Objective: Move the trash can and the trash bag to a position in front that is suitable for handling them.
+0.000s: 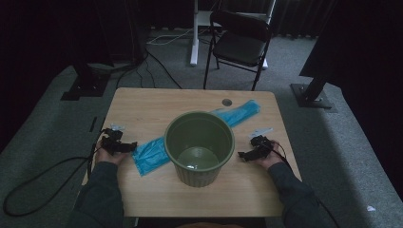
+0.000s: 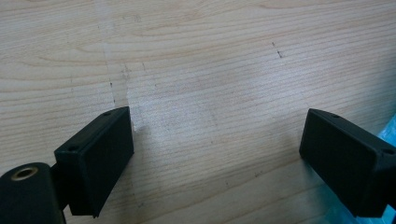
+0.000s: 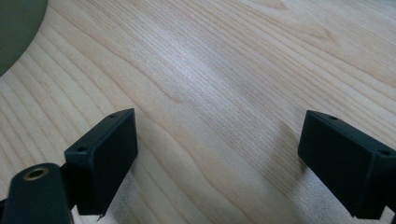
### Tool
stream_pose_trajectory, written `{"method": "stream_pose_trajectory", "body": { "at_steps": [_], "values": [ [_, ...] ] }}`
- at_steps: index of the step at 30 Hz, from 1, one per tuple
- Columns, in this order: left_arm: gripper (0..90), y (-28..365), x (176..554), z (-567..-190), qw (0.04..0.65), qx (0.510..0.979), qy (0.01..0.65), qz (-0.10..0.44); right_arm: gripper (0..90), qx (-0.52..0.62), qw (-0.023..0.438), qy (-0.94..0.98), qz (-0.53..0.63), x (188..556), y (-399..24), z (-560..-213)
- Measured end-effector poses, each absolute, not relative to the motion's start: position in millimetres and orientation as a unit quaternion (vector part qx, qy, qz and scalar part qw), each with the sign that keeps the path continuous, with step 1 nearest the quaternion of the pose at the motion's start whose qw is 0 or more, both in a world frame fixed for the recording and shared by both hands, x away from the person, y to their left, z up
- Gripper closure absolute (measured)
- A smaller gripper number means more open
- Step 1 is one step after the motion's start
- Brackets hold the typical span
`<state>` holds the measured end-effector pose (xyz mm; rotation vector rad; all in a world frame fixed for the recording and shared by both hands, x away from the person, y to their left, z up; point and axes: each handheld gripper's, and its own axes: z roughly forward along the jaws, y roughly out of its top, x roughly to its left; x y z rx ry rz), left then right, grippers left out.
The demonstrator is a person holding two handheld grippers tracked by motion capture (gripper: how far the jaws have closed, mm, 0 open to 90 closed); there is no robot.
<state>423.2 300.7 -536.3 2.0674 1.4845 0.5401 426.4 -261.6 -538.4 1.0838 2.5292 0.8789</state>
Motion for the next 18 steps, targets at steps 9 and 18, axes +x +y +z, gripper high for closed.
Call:
{"method": "stream_pose_trajectory", "body": {
  "at_steps": [9,18],
  "values": [
    [9.8,302,423,-536,0.268,0.769,0.545,0.200,13.4,0.369,0.124,0.871,0.298,427,-261,-537],
    [36.5,304,422,-529,0.262,0.758,0.556,0.218,37.5,0.338,0.154,0.885,0.281,423,-252,-527]
  ]
}}
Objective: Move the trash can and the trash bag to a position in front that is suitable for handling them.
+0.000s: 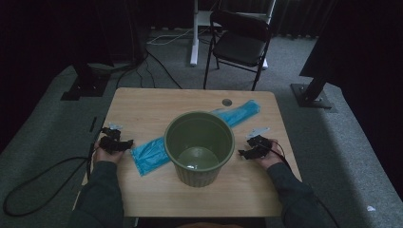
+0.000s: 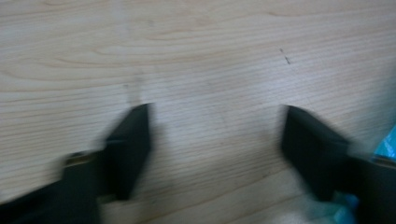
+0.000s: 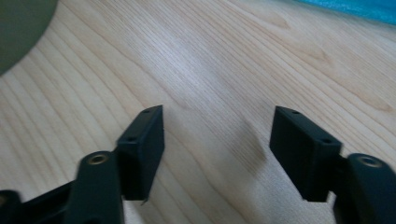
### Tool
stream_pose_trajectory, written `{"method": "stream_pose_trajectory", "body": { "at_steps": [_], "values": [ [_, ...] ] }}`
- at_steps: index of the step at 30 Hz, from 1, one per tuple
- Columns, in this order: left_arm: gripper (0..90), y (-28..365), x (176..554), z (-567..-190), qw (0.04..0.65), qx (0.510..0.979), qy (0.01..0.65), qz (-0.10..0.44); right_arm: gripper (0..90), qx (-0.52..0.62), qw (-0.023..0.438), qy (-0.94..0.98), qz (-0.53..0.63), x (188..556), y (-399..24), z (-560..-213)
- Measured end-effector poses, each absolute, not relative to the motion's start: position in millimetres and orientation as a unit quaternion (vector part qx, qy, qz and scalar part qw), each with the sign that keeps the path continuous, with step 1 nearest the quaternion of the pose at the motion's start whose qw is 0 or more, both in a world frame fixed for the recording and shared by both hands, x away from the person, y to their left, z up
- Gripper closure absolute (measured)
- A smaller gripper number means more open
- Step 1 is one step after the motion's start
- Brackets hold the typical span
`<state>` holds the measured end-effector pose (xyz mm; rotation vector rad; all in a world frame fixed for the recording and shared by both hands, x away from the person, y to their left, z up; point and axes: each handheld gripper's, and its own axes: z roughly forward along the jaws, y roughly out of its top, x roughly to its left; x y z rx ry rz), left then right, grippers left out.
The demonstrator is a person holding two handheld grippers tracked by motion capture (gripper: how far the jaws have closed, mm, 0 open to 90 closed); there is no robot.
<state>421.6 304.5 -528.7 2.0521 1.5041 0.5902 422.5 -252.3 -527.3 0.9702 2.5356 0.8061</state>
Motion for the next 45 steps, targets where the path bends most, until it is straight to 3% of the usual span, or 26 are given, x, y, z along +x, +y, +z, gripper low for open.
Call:
{"method": "stream_pose_trajectory", "body": {
  "at_steps": [11,25,45],
  "values": [
    [46.8,278,419,-509,0.311,0.794,0.489,0.185,49.1,0.343,0.136,0.878,0.303,417,-256,-518],
    [48.4,207,399,-479,0.364,0.863,0.331,0.115,54.4,0.297,0.108,0.882,0.350,411,-244,-498],
    [50.4,178,389,-471,0.392,0.868,0.290,0.090,54.0,0.251,0.088,0.881,0.392,401,-222,-483]
  ]
}}
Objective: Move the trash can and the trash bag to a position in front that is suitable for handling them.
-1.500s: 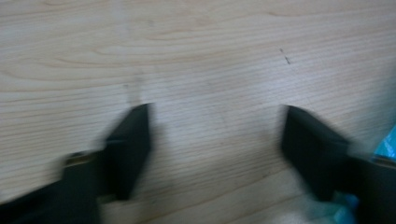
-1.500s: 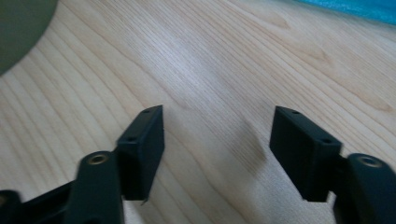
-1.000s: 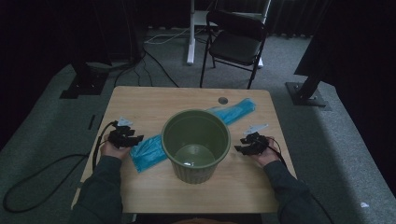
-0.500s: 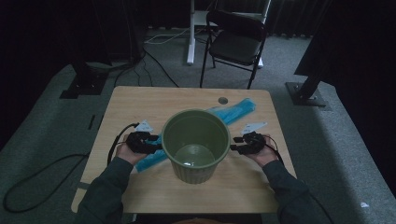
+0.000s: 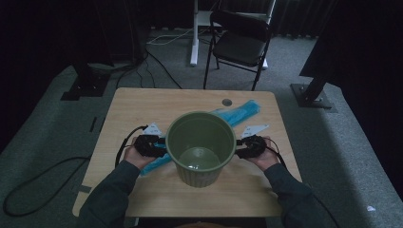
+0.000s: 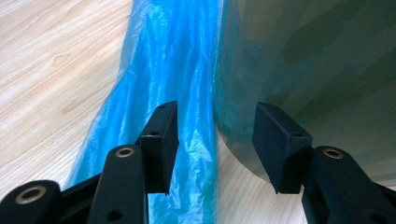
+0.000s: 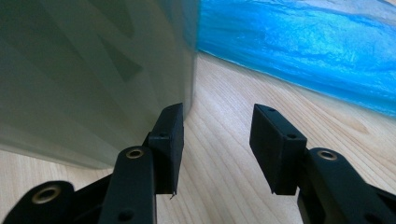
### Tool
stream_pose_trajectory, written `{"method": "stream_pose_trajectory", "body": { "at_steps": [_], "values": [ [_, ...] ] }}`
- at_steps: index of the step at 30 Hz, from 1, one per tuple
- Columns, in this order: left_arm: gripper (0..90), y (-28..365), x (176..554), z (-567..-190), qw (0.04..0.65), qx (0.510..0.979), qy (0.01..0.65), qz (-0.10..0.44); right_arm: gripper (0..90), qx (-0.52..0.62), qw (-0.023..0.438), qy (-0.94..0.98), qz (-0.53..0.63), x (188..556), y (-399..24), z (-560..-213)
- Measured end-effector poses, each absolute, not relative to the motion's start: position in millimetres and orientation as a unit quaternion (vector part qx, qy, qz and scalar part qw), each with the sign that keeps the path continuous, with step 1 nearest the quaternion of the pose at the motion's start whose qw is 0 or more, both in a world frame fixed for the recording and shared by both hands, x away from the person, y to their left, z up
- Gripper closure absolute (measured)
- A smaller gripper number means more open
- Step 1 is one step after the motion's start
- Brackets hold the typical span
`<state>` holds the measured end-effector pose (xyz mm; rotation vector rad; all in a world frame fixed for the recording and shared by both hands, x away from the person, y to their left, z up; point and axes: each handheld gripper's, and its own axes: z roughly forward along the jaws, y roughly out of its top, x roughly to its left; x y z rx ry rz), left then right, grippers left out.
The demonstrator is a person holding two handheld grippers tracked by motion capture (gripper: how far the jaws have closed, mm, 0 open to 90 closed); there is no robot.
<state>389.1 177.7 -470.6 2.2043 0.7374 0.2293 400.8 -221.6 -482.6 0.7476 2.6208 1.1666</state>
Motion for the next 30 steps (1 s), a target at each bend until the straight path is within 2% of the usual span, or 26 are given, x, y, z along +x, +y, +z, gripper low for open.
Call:
{"method": "stream_pose_trajectory", "body": {
  "at_steps": [19,26,30],
  "values": [
    [49.2,146,390,-470,0.393,0.880,0.255,0.083,53.2,0.259,0.087,0.871,0.408,399,-244,-477],
    [48.3,137,411,-481,0.368,0.881,0.276,0.109,52.5,0.276,0.090,0.864,0.412,401,-254,-478],
    [48.1,130,427,-495,0.345,0.888,0.285,0.104,52.0,0.282,0.092,0.862,0.411,401,-256,-479]
  ]
}}
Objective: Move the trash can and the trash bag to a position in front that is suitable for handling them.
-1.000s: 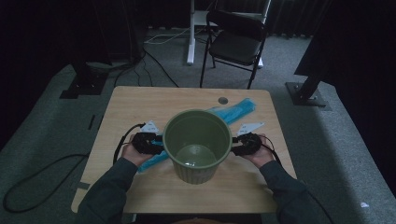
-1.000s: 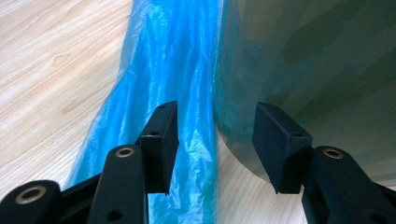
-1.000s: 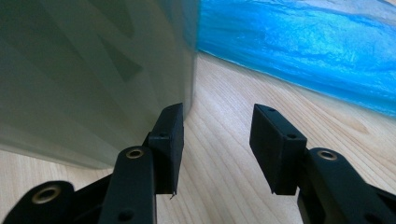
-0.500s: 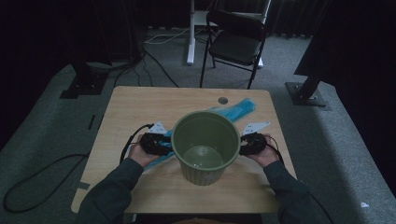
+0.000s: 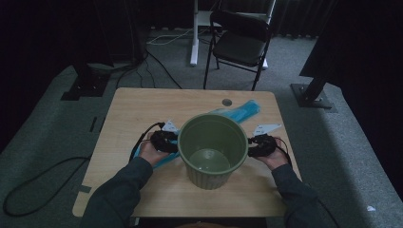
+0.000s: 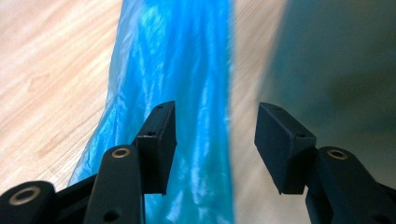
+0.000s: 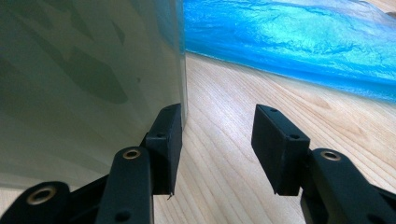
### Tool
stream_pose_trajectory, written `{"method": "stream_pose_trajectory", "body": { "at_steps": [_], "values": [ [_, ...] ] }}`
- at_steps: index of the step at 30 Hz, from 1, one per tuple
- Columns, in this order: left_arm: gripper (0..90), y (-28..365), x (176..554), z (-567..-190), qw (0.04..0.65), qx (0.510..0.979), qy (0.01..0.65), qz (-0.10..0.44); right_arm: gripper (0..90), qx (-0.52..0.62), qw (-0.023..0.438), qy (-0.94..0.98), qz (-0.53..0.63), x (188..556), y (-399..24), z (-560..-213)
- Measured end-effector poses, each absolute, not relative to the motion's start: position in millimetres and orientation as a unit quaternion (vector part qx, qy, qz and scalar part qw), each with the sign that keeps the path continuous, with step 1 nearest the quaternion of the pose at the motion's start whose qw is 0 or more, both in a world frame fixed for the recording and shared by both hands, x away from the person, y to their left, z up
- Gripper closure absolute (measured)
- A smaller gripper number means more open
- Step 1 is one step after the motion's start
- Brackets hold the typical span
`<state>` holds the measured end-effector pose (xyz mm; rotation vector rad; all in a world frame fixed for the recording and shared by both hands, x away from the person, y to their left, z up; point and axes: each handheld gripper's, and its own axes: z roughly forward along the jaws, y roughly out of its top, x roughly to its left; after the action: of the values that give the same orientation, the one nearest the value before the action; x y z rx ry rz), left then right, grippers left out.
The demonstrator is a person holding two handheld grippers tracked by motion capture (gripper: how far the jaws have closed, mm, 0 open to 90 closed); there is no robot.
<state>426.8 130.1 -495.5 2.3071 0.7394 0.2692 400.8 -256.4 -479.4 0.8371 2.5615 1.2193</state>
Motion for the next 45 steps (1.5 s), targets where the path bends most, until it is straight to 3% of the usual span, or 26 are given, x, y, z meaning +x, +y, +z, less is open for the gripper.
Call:
{"method": "stream_pose_trajectory", "body": {
  "at_steps": [15,20,24,33,38,40,45],
  "values": [
    [47.7,136,440,-525,0.300,0.898,0.309,0.089,51.1,0.285,0.088,0.865,0.403,401,-259,-484],
    [56.5,141,439,-525,0.297,0.898,0.310,0.094,51.1,0.285,0.089,0.865,0.402,400,-259,-484],
    [69.5,144,439,-524,0.294,0.896,0.318,0.099,51.1,0.287,0.089,0.864,0.403,398,-262,-485],
    [70.0,156,429,-522,0.278,0.899,0.322,0.101,51.2,0.287,0.088,0.863,0.407,400,-263,-485],
    [79.8,169,422,-521,0.273,0.897,0.334,0.100,51.1,0.284,0.084,0.865,0.406,403,-259,-485],
    [87.6,171,419,-521,0.269,0.898,0.333,0.100,51.2,0.281,0.084,0.865,0.407,405,-258,-485],
    [89.5,176,409,-519,0.256,0.903,0.329,0.103,51.2,0.278,0.084,0.866,0.408,407,-256,-485]
  ]
}}
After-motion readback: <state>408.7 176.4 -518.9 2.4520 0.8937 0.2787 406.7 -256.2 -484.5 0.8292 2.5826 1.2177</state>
